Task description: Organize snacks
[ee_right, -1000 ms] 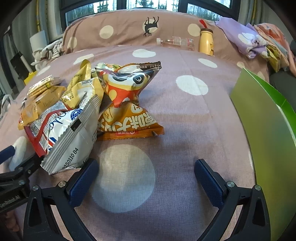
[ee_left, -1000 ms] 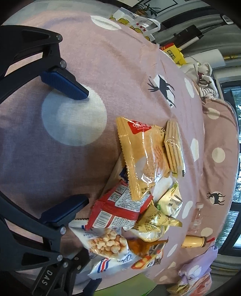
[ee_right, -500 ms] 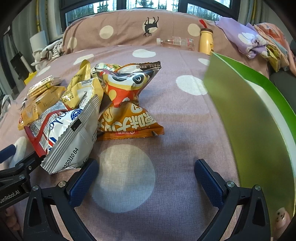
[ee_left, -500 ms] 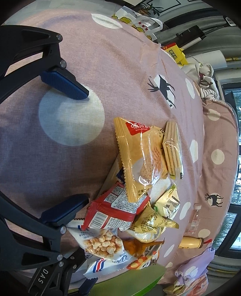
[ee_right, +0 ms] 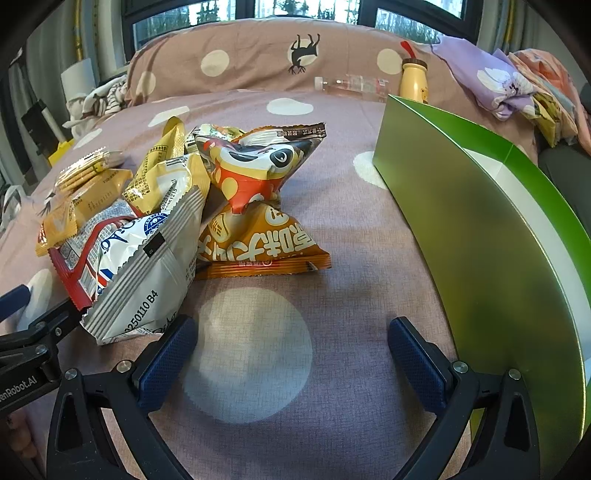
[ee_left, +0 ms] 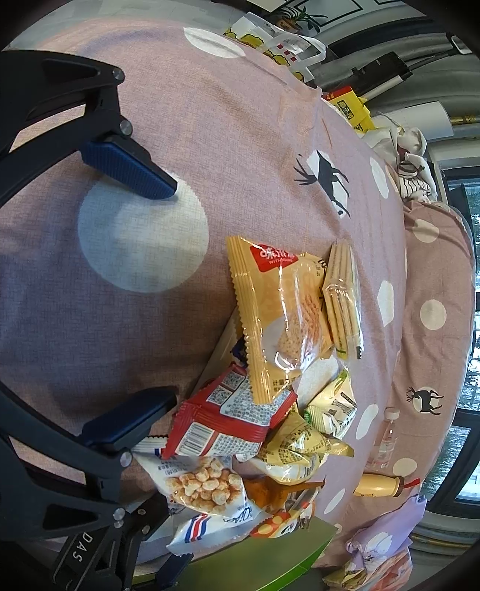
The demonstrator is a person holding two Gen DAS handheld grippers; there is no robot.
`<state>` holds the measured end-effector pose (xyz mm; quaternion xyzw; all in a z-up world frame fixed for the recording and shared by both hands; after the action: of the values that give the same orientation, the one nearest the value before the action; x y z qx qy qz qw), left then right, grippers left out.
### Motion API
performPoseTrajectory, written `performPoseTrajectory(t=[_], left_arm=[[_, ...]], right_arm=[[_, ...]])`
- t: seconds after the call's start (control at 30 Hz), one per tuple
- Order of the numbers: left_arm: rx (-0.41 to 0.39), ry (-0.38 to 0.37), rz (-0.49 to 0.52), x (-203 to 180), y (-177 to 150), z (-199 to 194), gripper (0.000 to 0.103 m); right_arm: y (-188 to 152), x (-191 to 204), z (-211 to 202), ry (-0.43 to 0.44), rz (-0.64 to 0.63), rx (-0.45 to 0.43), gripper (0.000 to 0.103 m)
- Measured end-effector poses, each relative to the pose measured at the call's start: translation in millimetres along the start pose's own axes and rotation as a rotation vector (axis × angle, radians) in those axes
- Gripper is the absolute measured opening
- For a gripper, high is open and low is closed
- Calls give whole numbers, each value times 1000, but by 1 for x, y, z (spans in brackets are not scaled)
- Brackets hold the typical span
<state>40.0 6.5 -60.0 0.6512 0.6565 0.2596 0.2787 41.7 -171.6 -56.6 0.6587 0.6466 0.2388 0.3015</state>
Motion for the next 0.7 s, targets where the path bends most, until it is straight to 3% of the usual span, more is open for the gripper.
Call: performPoseTrajectory(t=[0.5,0.7], left_arm=[[-19,-100,-121,3,14,-20,101],[-85,-179,-120,0,34,-50,100]], right_arm=[[3,0,0,5,7,41,103],[22,3,-39,71,-8,-11,103]])
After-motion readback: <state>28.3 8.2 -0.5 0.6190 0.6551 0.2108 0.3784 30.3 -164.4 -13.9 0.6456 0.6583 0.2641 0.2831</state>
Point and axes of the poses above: each gripper's, at about its wrist camera, not at the fingertips, and z roughly the way its jaws point, x to its left, y to its top, the point moved 8 cm from there along z, roughly the way its jaws point, and after that the axes turned 8 degrees about -x, right-handed, at the moved point
